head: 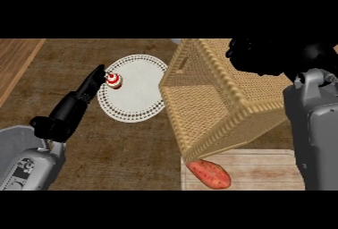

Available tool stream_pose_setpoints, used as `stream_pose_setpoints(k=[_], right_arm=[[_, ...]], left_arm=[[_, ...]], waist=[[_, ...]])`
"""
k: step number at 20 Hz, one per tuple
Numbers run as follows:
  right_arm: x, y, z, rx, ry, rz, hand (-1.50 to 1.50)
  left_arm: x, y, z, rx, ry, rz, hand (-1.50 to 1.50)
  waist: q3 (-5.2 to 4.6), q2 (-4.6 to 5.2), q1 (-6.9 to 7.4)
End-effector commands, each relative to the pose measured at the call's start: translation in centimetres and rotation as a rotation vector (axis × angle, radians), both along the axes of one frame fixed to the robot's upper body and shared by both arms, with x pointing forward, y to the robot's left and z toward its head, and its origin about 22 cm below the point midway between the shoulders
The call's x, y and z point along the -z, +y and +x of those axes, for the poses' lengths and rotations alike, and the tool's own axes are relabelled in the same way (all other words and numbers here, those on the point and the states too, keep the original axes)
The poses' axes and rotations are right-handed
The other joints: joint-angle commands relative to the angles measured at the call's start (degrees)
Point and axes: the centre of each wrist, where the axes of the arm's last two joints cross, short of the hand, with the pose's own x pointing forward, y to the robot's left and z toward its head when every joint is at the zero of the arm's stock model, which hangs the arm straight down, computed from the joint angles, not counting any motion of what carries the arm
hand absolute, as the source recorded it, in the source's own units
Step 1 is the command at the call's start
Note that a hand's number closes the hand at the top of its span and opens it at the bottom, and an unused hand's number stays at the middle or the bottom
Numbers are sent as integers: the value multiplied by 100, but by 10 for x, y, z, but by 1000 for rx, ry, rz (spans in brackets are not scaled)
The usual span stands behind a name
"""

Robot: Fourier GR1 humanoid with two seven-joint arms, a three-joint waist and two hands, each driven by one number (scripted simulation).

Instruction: Pick the sweet potato from the cutting board and place it in the basket

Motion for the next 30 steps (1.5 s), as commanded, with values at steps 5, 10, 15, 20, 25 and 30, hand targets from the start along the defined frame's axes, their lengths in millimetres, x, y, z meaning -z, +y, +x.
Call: stream_pose_setpoints(k=[5,10,15,20,25,30], right_arm=[[-63,-8,67,280,189,-97,150],[-66,-25,101,305,252,-143,150],[-32,-42,124,281,321,-179,150],[4,-38,138,241,345,-178,150],[11,-76,137,264,290,-226,150],[54,-53,136,254,224,-261,150]], left_arm=[[-1,2,-1,17,-5,2,0],[6,7,-1,-4,12,-7,0],[-4,7,-6,-15,-4,-18,0],[5,9,-2,-26,4,-13,0],[15,19,-22,-43,-1,-8,0],[11,32,-24,-59,0,-4,0]], waist=[[27,37,62],[44,39,-52],[60,-18,-179],[60,-12,-270],[61,-35,-300],[61,-44,-318]])
